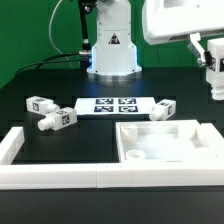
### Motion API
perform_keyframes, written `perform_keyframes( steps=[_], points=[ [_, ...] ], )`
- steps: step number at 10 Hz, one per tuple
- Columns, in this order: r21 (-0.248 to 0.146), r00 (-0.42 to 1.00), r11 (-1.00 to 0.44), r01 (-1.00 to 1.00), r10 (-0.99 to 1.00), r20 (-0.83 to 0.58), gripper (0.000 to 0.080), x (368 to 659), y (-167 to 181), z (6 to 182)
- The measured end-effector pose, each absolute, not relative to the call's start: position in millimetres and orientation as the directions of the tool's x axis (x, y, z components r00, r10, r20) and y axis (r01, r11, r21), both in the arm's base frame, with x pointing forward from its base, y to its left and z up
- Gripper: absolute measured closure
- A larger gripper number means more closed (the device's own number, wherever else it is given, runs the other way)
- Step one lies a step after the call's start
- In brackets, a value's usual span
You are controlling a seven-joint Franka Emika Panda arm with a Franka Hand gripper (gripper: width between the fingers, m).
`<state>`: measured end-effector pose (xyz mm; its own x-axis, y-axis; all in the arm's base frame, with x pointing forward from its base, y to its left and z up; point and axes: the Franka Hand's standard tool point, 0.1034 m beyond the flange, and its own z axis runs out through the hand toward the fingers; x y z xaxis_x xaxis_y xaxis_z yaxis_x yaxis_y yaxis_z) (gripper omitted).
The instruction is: Assemble one leg
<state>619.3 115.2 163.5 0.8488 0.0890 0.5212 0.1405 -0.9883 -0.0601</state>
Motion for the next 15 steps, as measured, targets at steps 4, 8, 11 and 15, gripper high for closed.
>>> perform_keyframes(
  steps=[4,8,11,15],
  points=[
    [0.009,0.848,-0.985,0.174,0.154,0.507,0.0517,636.1,86.6,135.0],
    [0.008,0.844,-0.983,0.183,0.161,0.511,0.0517,634.7,94.0,121.8],
    [0.002,0.852,-0.982,0.188,0.164,0.497,0.0517,633.6,101.3,101.5],
    [0.000,0.858,-0.977,0.212,0.186,0.480,0.0517,625.6,117.1,85.5]
  ],
)
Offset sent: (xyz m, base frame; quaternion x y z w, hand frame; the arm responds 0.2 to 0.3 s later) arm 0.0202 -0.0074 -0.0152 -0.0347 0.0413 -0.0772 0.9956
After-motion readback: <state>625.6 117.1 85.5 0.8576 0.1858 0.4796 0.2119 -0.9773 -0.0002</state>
